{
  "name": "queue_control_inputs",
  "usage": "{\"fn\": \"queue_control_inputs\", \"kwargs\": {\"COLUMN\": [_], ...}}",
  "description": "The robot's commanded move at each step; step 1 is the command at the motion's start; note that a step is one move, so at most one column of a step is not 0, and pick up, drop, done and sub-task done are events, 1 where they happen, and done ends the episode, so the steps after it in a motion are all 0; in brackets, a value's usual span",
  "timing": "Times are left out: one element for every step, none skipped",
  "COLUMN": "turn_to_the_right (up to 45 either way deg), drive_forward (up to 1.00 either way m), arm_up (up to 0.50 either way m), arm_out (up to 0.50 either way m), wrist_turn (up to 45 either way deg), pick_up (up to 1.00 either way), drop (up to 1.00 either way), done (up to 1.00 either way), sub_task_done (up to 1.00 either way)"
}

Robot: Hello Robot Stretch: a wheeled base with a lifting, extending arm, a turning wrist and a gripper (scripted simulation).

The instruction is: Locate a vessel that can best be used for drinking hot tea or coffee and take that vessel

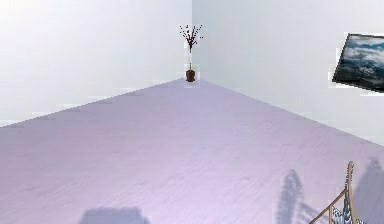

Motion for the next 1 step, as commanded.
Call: {"fn": "queue_control_inputs", "kwargs": {"turn_to_the_right": [0.0], "drive_forward": [0.00], "arm_up": [0.00], "arm_out": [0.00], "wrist_turn": [0.0], "pick_up": [0.00], "drop": [0.00], "done": [1.00], "sub_task_done": [0.00]}}
